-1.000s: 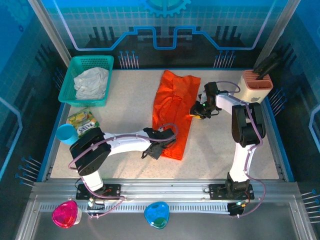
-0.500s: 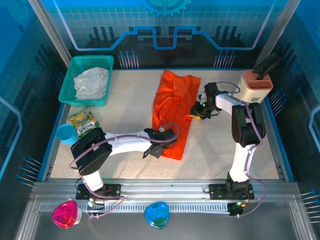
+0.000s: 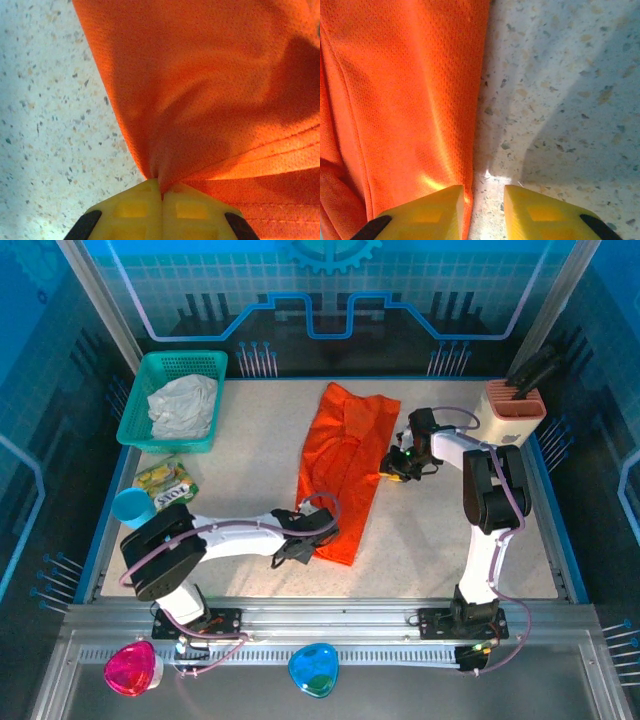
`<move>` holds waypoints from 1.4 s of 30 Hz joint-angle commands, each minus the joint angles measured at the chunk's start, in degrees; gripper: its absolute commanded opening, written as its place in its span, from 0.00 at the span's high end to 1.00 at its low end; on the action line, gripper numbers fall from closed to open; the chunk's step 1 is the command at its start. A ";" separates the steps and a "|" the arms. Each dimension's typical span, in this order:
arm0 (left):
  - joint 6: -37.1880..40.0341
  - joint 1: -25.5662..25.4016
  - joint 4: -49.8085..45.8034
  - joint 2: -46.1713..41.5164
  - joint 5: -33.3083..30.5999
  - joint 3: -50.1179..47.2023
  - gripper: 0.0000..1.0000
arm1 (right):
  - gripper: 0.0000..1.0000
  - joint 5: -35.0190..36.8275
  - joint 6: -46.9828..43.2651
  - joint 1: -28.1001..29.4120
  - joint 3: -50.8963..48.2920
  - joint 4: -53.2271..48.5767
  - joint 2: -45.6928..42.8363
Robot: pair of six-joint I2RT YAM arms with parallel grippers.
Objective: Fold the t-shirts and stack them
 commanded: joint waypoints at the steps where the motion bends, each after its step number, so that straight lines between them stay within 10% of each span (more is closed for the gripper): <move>1: -5.38 -0.39 3.65 -3.57 2.01 -3.03 1.00 | 0.79 -3.86 0.54 0.97 -1.42 0.68 -1.53; 6: -7.35 -0.39 7.96 -6.74 4.78 -5.64 1.00 | 1.00 -4.83 0.75 6.17 -3.67 1.52 -9.49; 22: -16.87 -0.39 13.59 -16.18 5.60 -16.23 1.00 | 1.00 0.66 18.18 13.59 -16.68 20.19 -3.00; 37: -28.05 0.20 5.51 -48.81 1.36 -32.01 1.00 | 1.00 4.36 20.39 13.54 -17.17 19.03 -1.93; 42: -28.30 0.20 1.14 -55.05 2.68 -33.22 0.51 | 1.00 4.10 18.40 13.47 -16.03 16.82 -2.15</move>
